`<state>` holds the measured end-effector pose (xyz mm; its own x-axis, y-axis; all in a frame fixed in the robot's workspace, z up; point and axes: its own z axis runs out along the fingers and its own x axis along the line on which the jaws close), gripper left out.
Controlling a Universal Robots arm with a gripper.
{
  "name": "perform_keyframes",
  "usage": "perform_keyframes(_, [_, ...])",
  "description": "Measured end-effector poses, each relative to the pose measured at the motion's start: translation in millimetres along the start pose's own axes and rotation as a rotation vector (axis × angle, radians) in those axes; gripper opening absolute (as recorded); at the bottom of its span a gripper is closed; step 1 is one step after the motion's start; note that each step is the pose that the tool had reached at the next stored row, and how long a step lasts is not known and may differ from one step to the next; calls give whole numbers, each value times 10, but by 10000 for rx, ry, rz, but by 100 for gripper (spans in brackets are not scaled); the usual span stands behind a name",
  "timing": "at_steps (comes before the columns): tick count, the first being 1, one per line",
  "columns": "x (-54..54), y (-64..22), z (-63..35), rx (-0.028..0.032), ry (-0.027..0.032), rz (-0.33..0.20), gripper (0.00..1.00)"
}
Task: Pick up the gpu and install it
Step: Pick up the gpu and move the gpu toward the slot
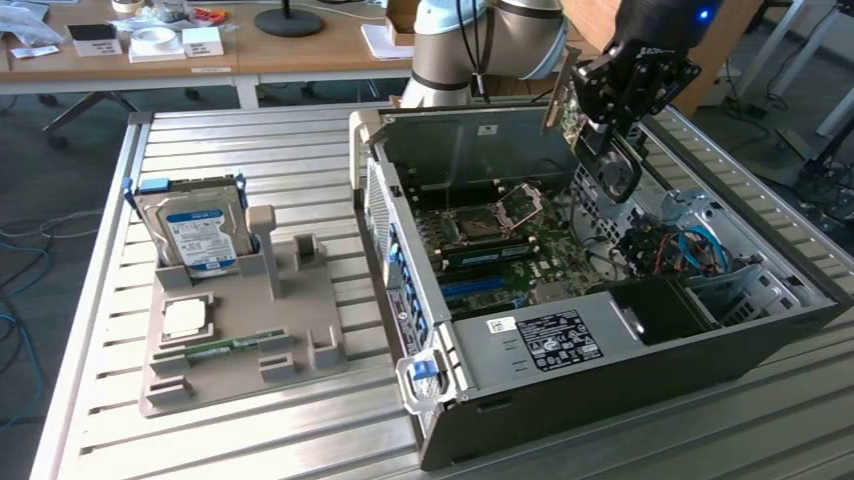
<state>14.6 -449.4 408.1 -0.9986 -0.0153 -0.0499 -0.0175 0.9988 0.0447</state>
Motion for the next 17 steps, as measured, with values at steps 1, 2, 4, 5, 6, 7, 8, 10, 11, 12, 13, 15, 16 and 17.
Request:
perform_keyframes(1, [-3,0,0,0,0,1,27])
perform_keyframes(2, [-12,0,0,1,0,1,27])
perform_keyframes(4, [-51,-1,3,1,0,0,27])
perform_keyframes(5, [-73,-1,5,0,0,0,27])
perform_keyframes(6, [-88,-1,6,-1,0,0,27])
perform_keyframes(7, [-100,-1,7,0,0,1,27])
perform_keyframes(8, [-115,-2,8,0,0,1,27])
perform_keyframes(10, [-151,-3,10,0,0,4,27])
perform_keyframes(11, [-172,-3,11,3,2,12,27])
perform_keyframes(12, [-188,-3,11,14,4,26,27])
perform_keyframes(13, [-197,-4,12,28,4,64,27])
perform_keyframes(15, [-204,-4,14,53,2,184,27])
perform_keyframes(16, [-205,-4,15,63,1,254,27])
perform_keyframes(17, [-206,-4,16,74,-2,340,27])
